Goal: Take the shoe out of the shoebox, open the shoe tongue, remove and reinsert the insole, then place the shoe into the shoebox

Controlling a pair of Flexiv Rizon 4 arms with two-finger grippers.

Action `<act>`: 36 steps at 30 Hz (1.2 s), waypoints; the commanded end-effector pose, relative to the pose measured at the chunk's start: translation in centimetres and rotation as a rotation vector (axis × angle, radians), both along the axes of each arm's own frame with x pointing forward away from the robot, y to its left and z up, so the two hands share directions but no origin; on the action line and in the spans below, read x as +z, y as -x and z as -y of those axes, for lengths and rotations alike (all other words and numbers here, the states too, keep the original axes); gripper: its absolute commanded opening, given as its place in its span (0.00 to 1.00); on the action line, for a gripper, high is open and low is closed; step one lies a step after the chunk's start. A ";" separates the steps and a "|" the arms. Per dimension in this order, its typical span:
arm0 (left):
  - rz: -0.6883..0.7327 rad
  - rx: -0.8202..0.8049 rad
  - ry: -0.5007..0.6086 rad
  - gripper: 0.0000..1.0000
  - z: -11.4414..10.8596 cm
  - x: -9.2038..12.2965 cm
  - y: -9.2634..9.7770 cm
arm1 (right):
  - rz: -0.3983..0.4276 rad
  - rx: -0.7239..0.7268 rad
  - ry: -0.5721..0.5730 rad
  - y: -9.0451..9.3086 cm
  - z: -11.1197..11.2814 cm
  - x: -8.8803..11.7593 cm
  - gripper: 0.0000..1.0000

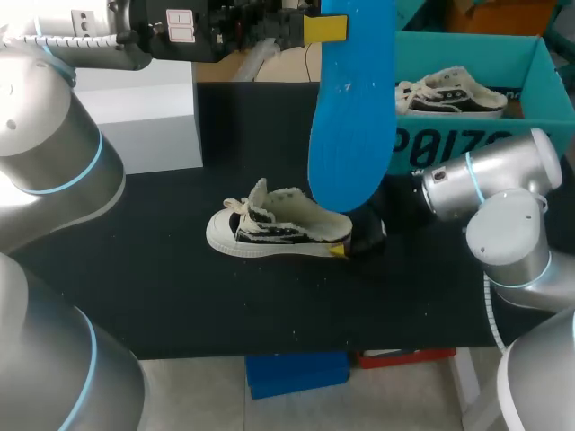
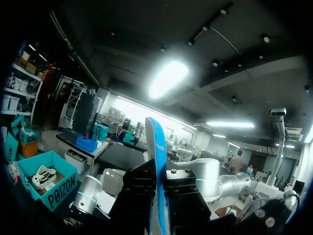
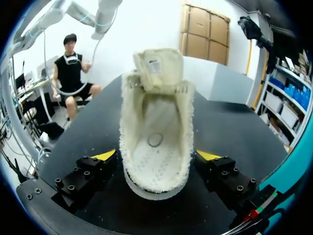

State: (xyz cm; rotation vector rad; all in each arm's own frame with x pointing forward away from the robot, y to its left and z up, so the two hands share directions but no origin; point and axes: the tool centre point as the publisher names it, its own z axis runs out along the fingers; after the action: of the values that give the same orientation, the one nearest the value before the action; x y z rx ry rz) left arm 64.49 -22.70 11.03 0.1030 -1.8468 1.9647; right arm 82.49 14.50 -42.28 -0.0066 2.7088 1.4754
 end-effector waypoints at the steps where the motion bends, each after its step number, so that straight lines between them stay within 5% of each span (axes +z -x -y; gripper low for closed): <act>1: -0.001 0.003 -0.003 0.00 0.1 0.0 0.1 | -0.003 0.000 0.003 -0.1 -0.1 -0.1 1.00; 14: -0.001 0.003 -0.003 0.00 0.1 0.0 0.1 | -0.040 0.017 0.181 -0.5 1.2 1.6 1.00; 23: -0.001 0.003 -0.003 0.00 0.1 0.0 0.1 | -0.093 0.015 0.560 -1.3 2.1 3.6 1.00; 36: -0.001 0.003 -0.003 0.00 0.1 0.0 0.1 | -0.083 -0.013 0.944 -2.7 -0.1 5.6 1.00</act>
State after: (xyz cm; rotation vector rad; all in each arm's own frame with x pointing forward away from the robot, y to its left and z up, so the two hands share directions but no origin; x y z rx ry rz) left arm 64.49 -22.70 11.03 0.1030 -1.8468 1.9646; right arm 84.76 13.61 -36.79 0.0260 3.0631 0.7507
